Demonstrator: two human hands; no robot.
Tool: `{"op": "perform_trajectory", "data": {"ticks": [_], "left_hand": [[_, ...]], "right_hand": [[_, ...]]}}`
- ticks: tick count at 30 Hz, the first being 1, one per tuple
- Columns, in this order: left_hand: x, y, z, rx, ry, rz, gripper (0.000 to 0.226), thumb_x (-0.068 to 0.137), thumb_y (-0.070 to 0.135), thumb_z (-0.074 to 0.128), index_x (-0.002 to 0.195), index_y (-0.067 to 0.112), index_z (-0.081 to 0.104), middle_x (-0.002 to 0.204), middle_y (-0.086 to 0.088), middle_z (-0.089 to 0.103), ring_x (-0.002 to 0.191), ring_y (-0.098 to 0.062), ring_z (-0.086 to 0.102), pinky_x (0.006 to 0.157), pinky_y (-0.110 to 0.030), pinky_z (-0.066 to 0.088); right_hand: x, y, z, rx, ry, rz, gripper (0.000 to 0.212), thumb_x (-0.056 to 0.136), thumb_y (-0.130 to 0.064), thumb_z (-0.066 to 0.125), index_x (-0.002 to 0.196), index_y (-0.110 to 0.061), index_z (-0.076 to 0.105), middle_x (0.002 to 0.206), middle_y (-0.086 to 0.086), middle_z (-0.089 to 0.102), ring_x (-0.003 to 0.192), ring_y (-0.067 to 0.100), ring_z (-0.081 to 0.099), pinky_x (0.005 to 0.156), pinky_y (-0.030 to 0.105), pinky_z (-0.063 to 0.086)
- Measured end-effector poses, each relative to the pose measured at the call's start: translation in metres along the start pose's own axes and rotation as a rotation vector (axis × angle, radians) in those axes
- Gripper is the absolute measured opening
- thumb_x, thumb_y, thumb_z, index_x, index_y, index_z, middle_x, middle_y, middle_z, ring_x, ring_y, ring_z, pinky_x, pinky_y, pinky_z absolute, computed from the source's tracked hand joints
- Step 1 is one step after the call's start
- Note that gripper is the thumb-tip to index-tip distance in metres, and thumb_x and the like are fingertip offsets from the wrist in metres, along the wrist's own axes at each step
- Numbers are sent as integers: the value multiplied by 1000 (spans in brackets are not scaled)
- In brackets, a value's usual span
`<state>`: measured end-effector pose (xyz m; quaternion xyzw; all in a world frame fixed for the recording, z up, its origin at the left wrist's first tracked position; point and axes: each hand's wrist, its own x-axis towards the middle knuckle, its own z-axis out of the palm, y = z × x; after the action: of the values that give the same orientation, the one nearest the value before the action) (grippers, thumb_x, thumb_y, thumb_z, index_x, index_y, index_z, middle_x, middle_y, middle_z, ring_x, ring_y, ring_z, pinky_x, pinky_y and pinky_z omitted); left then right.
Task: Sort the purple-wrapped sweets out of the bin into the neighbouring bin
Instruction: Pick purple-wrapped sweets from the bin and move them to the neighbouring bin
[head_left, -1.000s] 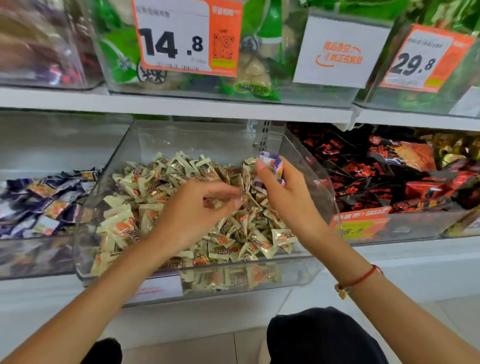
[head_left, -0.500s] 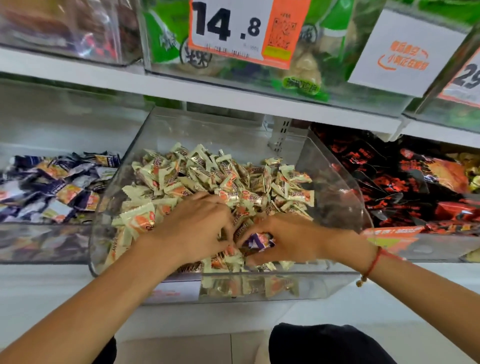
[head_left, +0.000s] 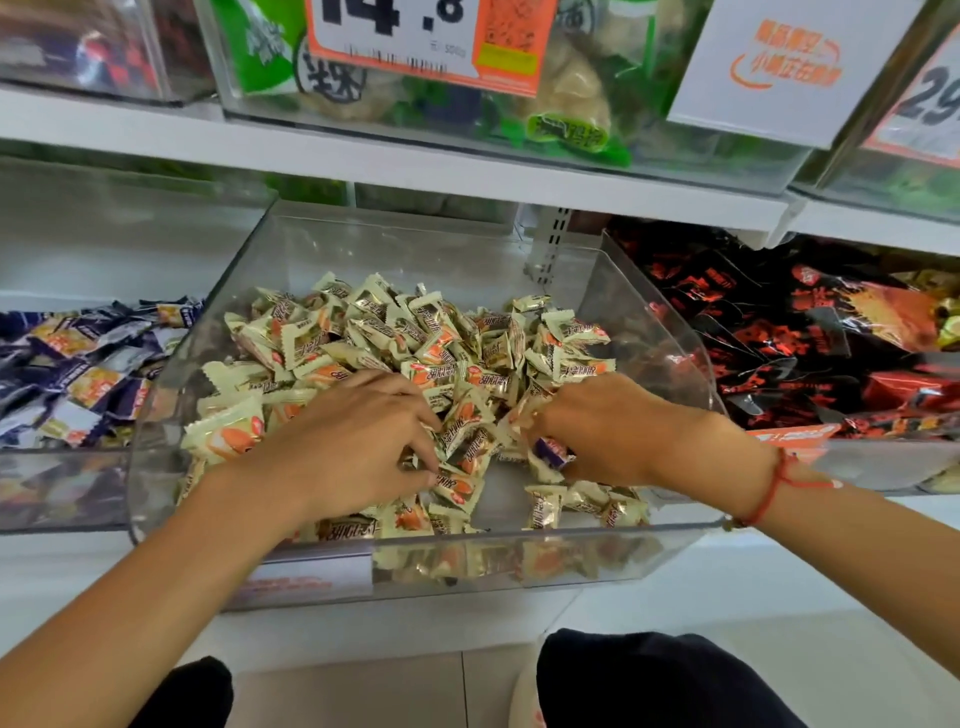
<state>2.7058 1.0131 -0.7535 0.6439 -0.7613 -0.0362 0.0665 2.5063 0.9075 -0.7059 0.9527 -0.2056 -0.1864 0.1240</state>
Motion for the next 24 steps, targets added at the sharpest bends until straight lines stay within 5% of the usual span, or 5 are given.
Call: {"op": "perform_trajectory", "data": {"ticks": [4,9,12,16,24], "left_hand": [[0,-2,-3,-36,7,-14,19,86,54,57,102,48,67,132,30,45,127,1,30,111,-30,20],[-1,-4,-13,-56,-13,-49,16,85,50,61,98,47,69,127,34,49,127,5,31,109,-30,21],[-3,-5,-19,-39,-23,-66,12,82,48,65,94,50,68,123,36,50,125,8,32,108,-28,21],[-4,-4,-23,-25,16,-128,14,81,42,68,92,49,69,124,33,50,123,9,33,105,-27,22],[-7,-3,-20,-50,47,-146,11,78,45,69,88,49,70,122,32,51,121,10,35,104,-26,22]], "right_hand": [[-7,4,-9,118,-147,-22,34,88,-23,65,121,-29,60,104,-4,60,104,22,57,78,33,48],[3,-10,-9,389,135,-55,22,89,-29,64,111,-29,68,104,-9,70,98,11,62,81,28,48],[24,-32,2,521,162,-90,27,86,-42,67,109,-29,70,98,-7,71,86,12,61,74,27,47],[46,-44,8,504,131,-27,35,79,-52,70,92,-19,65,73,-9,52,76,15,47,54,25,31],[62,-51,3,415,-31,97,42,78,-33,78,94,-13,44,82,-2,45,82,19,48,67,31,38]]}}
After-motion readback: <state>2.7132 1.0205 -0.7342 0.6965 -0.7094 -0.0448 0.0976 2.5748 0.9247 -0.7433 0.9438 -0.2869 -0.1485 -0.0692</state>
